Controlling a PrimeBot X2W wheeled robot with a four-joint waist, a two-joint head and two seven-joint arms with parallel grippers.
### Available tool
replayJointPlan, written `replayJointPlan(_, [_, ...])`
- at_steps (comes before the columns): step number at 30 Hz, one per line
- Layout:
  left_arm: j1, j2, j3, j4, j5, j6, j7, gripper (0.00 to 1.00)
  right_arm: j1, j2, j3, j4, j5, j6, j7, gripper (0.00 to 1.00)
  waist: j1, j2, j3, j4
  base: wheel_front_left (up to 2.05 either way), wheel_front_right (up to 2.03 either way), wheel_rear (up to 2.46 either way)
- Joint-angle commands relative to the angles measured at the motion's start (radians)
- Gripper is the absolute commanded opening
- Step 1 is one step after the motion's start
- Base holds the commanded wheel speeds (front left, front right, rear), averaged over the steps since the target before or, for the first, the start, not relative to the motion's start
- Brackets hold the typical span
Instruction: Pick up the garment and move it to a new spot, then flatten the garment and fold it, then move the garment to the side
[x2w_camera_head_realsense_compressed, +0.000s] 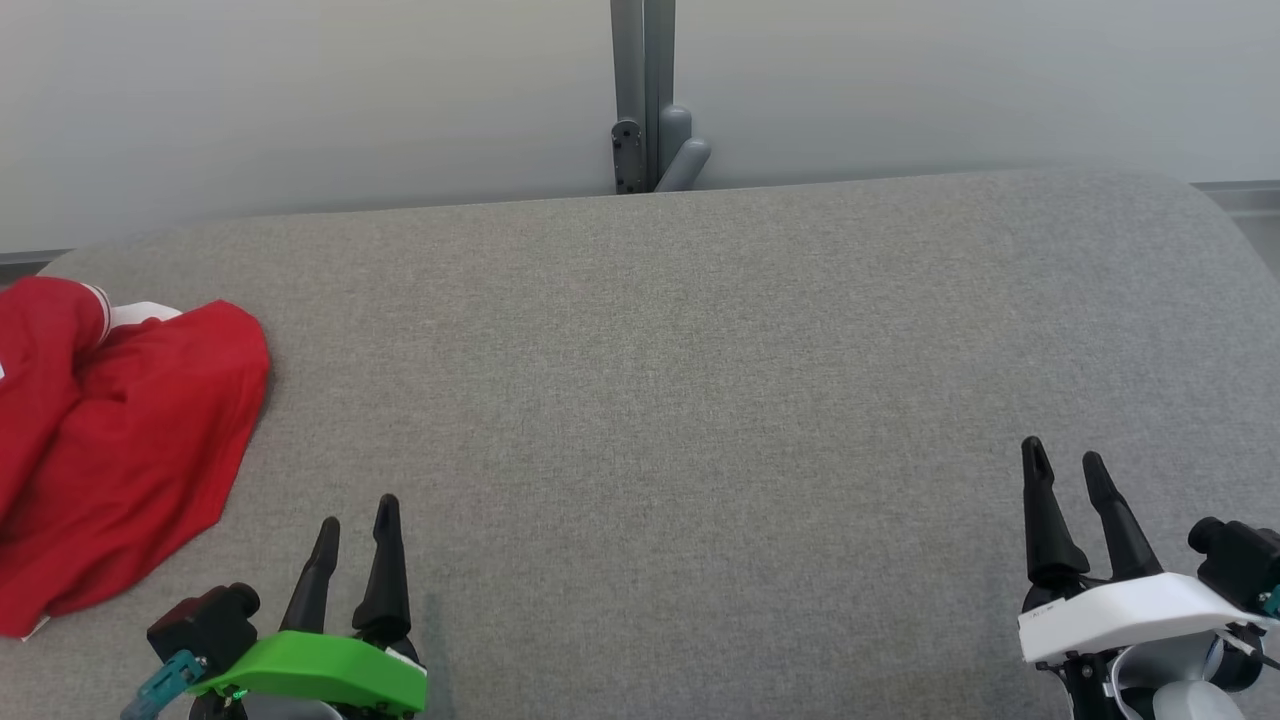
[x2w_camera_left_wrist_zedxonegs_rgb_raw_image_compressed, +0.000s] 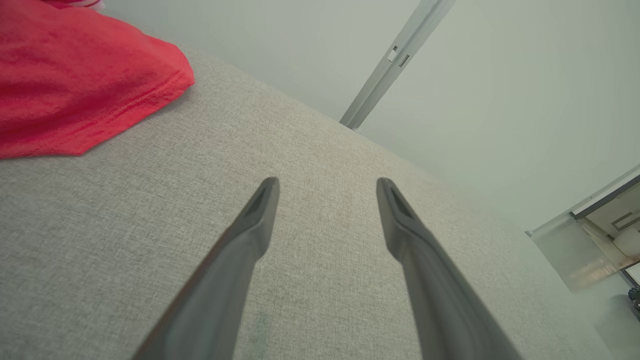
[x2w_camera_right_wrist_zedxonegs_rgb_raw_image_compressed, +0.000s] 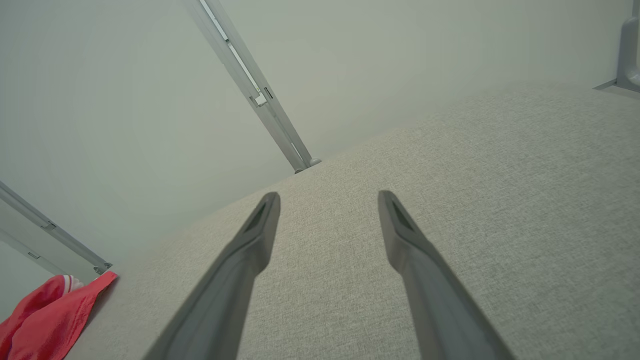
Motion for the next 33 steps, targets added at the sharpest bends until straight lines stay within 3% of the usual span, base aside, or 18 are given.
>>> replayJointPlan(1, [0.001,0.006,-0.003,-0.007,0.044,-0.004,-0.013,1.00,0.007,-0.006,0.001,-0.019,-0.040,0.000,-0.014,1.00,0.0000,0.0056,-0.001,0.000,0.00,0.00,0.00])
replayJointPlan(33, [0.037,0.007,-0.006,0.022,0.353,0.004,-0.088,1.00,0.016,-0.008,-0.022,-0.050,-0.358,0.000,-0.089,1.00,0.0000,0.0083,-0.002,0.000,0.00,0.00,0.00])
